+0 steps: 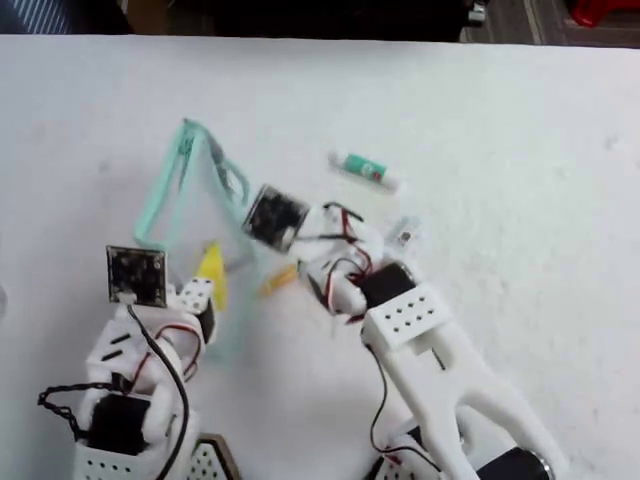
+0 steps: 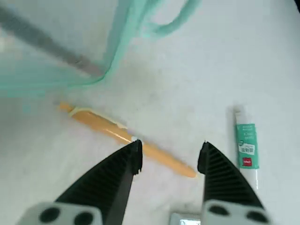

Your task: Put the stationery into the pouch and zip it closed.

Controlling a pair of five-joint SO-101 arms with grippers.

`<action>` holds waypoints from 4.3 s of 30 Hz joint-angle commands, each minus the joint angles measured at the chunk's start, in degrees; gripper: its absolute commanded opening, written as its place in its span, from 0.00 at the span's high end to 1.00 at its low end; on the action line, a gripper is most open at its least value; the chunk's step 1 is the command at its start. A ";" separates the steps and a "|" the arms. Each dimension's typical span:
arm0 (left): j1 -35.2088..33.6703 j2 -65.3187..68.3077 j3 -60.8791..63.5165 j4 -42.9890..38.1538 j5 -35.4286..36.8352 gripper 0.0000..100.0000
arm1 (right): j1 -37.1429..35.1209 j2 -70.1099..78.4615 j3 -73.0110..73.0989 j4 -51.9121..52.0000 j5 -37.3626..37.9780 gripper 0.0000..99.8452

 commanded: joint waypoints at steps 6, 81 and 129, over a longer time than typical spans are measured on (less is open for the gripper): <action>-7.69 -0.57 -5.45 -1.41 -0.88 0.91 | -1.80 8.92 -2.99 -1.19 5.98 0.81; 16.84 -0.57 0.09 -3.16 -2.90 0.76 | 13.93 -13.93 7.12 -20.79 -37.19 0.98; 15.25 -0.57 1.85 -5.01 -1.76 0.80 | -19.91 -22.02 -19.16 -16.75 -37.27 0.98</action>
